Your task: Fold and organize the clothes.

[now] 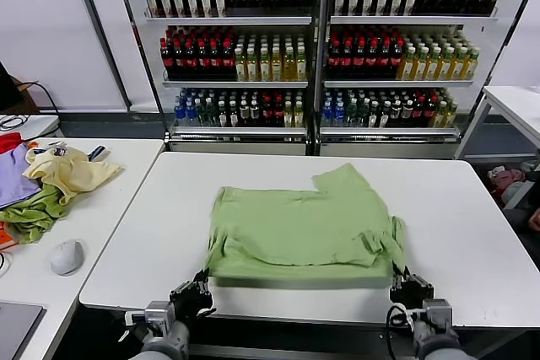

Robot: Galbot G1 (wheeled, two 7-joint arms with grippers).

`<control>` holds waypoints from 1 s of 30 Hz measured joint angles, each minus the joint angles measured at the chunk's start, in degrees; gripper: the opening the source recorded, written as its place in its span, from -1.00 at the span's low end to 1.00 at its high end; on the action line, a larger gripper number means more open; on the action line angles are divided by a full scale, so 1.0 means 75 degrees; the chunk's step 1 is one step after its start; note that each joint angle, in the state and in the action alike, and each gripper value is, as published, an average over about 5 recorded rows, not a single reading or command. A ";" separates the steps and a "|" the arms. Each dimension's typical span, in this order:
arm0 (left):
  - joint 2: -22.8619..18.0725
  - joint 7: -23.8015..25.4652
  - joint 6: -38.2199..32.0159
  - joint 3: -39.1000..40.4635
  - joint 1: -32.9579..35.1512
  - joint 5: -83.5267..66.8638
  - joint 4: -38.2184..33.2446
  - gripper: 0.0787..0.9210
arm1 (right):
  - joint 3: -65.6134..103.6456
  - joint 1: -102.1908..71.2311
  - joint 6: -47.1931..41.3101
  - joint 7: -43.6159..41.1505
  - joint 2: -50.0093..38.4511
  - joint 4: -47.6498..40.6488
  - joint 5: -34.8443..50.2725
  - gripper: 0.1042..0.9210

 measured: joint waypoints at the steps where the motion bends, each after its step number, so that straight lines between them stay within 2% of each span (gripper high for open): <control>1: 0.0016 0.0009 0.0017 -0.0037 0.0046 0.0024 -0.0057 -0.67 | 0.0009 -0.0035 0.0030 -0.0003 -0.0002 0.0066 -0.0014 -0.49; 10: 0.0234 0.0077 -0.0071 -0.0386 0.0028 -0.0028 -0.0222 -0.05 | -0.0060 0.0323 0.0093 0.0003 -0.0205 0.0176 0.0170 0.15; 18: 0.0497 0.0211 -0.0311 -0.0330 -0.0884 -0.0462 0.0183 0.50 | -0.0501 0.1858 -0.0043 0.0129 -0.0554 -0.0620 0.0504 0.68; 22: 0.0476 0.0187 -0.0399 -0.0106 -0.1622 -0.0598 0.0665 0.71 | -0.0905 0.2910 -0.0134 0.0143 -0.0686 -0.1313 0.0635 0.75; 30: 0.0248 0.0204 -0.0526 0.0477 -0.3159 -0.0722 0.2005 0.77 | -0.1776 0.5004 -0.0237 0.0174 -0.0614 -0.3243 0.0858 0.76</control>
